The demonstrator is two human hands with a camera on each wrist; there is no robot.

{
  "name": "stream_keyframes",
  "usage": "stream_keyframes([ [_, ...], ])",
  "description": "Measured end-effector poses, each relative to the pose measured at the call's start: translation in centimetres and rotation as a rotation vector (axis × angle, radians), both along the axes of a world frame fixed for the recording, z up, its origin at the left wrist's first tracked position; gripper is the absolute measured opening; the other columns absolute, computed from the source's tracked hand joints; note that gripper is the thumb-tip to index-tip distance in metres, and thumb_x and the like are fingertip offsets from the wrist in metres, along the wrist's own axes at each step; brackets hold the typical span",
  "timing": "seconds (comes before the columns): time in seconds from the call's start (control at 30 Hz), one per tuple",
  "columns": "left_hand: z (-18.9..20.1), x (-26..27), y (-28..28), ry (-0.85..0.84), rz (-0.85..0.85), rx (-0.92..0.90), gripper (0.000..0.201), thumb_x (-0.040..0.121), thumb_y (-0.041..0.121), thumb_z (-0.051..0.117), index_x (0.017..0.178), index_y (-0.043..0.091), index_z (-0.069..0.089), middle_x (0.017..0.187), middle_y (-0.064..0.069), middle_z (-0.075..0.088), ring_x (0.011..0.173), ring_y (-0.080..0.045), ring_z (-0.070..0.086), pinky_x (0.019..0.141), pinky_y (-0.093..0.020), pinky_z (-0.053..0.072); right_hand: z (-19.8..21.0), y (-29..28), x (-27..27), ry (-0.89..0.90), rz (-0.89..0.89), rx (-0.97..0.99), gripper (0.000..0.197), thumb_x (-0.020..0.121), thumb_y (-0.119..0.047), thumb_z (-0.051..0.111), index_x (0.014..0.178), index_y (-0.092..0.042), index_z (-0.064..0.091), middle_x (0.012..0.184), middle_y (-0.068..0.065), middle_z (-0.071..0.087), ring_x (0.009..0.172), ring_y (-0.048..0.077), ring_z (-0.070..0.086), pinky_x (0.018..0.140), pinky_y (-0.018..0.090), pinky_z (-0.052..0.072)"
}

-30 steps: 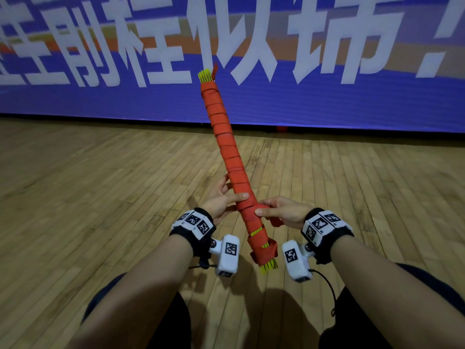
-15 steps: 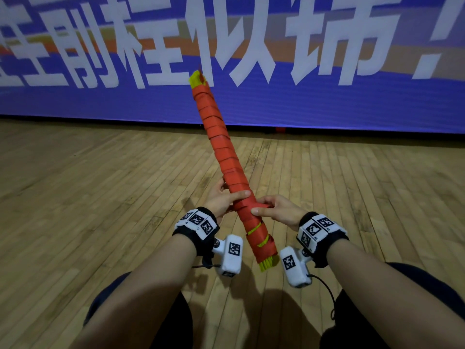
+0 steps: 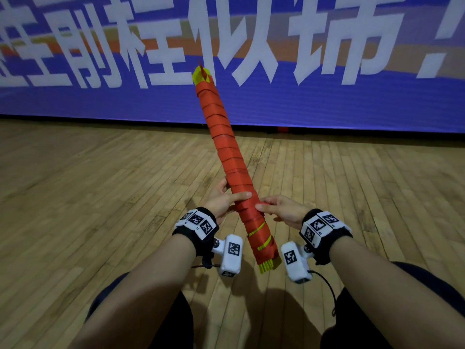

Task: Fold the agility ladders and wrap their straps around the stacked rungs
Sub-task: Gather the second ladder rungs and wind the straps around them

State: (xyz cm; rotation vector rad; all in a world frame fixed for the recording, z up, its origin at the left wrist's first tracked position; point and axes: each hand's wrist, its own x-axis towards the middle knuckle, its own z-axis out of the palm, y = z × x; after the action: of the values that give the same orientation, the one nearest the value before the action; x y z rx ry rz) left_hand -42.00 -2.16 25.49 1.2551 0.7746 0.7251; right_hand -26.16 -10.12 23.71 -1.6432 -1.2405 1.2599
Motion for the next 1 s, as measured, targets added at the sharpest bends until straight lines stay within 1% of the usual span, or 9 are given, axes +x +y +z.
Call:
stream_keyframes([
  [0.13, -0.4, 0.2, -0.2, 0.007, -0.023, 0.002, 0.057, 0.079, -0.005, 0.070, 0.129, 0.012, 0.048, 0.125, -0.008, 0.058, 0.105, -0.022, 0.061, 0.076, -0.033, 0.055, 0.4, -0.4, 0.8, -0.074, 0.075, -0.084, 0.030, 0.094, -0.035, 0.053, 0.120, -0.021, 0.057, 0.120, -0.001, 0.058, 0.118, 0.017, 0.046, 0.101, 0.043, 0.024],
  [0.27, -0.5, 0.1, -0.1, 0.043, -0.119, 0.003, 0.052, 0.082, -0.005, 0.066, 0.128, 0.010, 0.050, 0.115, -0.008, 0.064, 0.105, -0.023, 0.062, 0.079, -0.032, 0.054, 0.5, -0.6, 1.9, -0.097, 0.124, -0.156, 0.028, 0.091, -0.040, 0.056, 0.115, -0.025, 0.060, 0.107, -0.008, 0.061, 0.109, 0.012, 0.046, 0.100, 0.043, 0.023],
  [0.43, -0.5, -0.1, 0.1, 0.082, -0.170, 0.009, 0.057, 0.082, -0.002, 0.067, 0.134, 0.013, 0.046, 0.107, -0.002, 0.067, 0.101, -0.019, 0.064, 0.082, -0.033, 0.053, 0.4, -1.0, 2.2, -0.040, 0.124, -0.170, 0.013, 0.091, -0.036, 0.056, 0.086, -0.027, 0.065, 0.076, -0.017, 0.061, 0.083, 0.005, 0.045, 0.097, 0.043, 0.024],
  [0.5, -0.4, -0.2, 0.2, 0.088, -0.169, 0.014, 0.059, 0.082, -0.001, 0.067, 0.135, 0.013, 0.046, 0.107, -0.001, 0.068, 0.102, -0.019, 0.064, 0.081, -0.033, 0.052, 0.4, -1.0, 2.0, -0.019, 0.108, -0.171, 0.016, 0.092, -0.036, 0.055, 0.086, -0.027, 0.066, 0.087, -0.012, 0.064, 0.094, 0.010, 0.048, 0.104, 0.048, 0.024],
  [0.6, -0.5, -0.4, 0.4, 0.086, -0.160, 0.016, 0.061, 0.080, -0.001, 0.069, 0.135, 0.015, 0.047, 0.108, 0.000, 0.068, 0.105, -0.020, 0.064, 0.082, -0.034, 0.052, 0.6, -1.1, 1.7, 0.004, 0.104, -0.183, 0.024, 0.093, -0.036, 0.053, 0.109, -0.023, 0.064, 0.126, 0.003, 0.059, 0.123, 0.020, 0.042, 0.108, 0.053, 0.021],
  [0.67, -0.5, -0.4, 0.4, 0.084, -0.153, 0.017, 0.060, 0.080, -0.002, 0.069, 0.133, 0.016, 0.048, 0.107, 0.001, 0.069, 0.103, -0.019, 0.064, 0.083, -0.034, 0.052, 0.8, -1.1, 1.6, 0.006, 0.104, -0.173, 0.028, 0.093, -0.034, 0.053, 0.117, -0.022, 0.061, 0.133, 0.005, 0.055, 0.126, 0.020, 0.040, 0.108, 0.053, 0.020],
  [0.77, -0.3, -0.5, 0.4, 0.078, -0.177, 0.014, 0.059, 0.079, -0.004, 0.068, 0.131, 0.017, 0.049, 0.107, 0.000, 0.069, 0.102, -0.019, 0.064, 0.085, -0.035, 0.051, 0.7, -1.1, 1.8, -0.014, 0.141, -0.167, 0.021, 0.092, -0.033, 0.054, 0.109, -0.025, 0.062, 0.123, 0.001, 0.060, 0.121, 0.017, 0.043, 0.106, 0.050, 0.020],
  [0.9, -0.2, -0.6, 0.3, 0.062, -0.200, 0.009, 0.057, 0.082, -0.005, 0.065, 0.127, 0.023, 0.046, 0.100, 0.001, 0.070, 0.097, -0.018, 0.065, 0.083, -0.034, 0.051, 0.7, -1.0, 1.5, -0.015, 0.154, -0.135, 0.007, 0.093, -0.028, 0.055, 0.091, -0.023, 0.060, 0.087, -0.008, 0.054, 0.089, 0.011, 0.044, 0.091, 0.039, 0.026],
  [1.0, -0.1, -0.5, 0.5, 0.049, -0.171, -0.013, 0.058, 0.085, -0.004, 0.062, 0.131, 0.022, 0.037, 0.095, 0.002, 0.070, 0.092, -0.016, 0.065, 0.082, -0.035, 0.052, 0.8, -1.0, 0.9, -0.005, 0.130, -0.073, 0.010, 0.094, -0.027, 0.053, 0.087, -0.023, 0.058, 0.083, -0.010, 0.053, 0.082, 0.008, 0.043, 0.085, 0.035, 0.026],
])
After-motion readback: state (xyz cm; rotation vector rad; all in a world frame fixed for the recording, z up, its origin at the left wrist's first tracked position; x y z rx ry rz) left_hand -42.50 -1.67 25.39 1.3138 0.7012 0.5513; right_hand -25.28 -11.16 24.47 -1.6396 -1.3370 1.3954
